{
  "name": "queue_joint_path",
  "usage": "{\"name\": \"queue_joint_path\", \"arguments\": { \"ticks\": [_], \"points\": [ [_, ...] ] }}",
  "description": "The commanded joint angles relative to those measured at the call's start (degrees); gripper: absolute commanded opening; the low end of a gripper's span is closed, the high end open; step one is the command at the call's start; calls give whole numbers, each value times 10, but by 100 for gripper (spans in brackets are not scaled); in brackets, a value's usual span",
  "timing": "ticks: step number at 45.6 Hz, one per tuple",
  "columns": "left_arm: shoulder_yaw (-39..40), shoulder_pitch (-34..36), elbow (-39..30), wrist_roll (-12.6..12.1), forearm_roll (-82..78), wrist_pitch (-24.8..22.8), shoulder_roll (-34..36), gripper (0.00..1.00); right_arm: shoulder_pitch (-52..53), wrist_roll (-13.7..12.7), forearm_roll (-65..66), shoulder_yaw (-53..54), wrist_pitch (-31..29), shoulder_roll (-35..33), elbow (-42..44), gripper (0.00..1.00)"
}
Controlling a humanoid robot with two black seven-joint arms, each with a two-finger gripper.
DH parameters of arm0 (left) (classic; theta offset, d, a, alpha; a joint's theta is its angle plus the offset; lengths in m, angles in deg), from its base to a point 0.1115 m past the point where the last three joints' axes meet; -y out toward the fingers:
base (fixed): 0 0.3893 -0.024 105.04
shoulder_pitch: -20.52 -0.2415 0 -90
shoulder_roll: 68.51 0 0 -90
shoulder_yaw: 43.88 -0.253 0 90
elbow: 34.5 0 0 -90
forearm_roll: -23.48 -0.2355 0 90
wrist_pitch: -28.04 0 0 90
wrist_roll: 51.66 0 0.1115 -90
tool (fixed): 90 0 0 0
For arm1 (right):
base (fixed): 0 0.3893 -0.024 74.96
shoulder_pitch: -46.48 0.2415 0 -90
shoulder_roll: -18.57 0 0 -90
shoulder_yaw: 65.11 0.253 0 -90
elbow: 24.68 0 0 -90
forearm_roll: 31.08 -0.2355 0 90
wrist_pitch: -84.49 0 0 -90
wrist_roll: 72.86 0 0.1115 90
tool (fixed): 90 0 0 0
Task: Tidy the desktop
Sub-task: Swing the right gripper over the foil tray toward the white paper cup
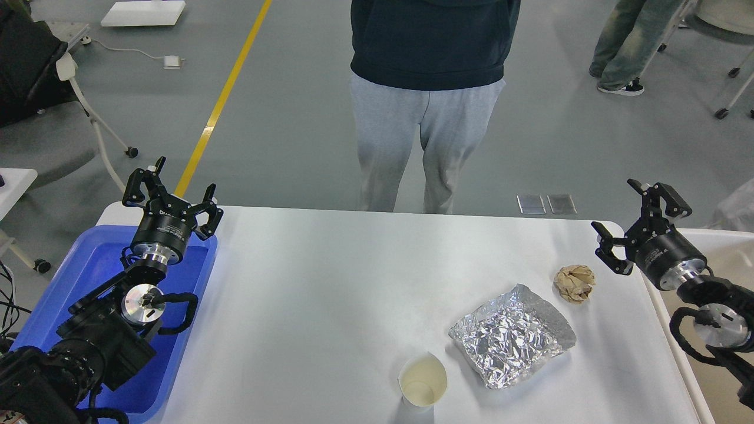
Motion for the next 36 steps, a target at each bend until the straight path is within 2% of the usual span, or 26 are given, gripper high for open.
{"name": "queue_joint_path", "arguments": {
  "ticks": [1,4,13,28,36],
  "points": [
    [0,0,0,0,0,0,0,100,5,-5,10,-45,-20,-60,-84,100],
    [0,0,0,0,0,0,0,100,7,-4,31,-49,-19,-78,-120,100],
    [0,0,0,0,0,0,0,100,23,-5,127,-89,-25,-92,-133,100],
    [0,0,0,0,0,0,0,100,113,1,393,-150,-73,-148,-229,100],
    [0,0,0,0,0,0,0,100,165,1,491,-165,-111,-152,-269,100]
  ]
}}
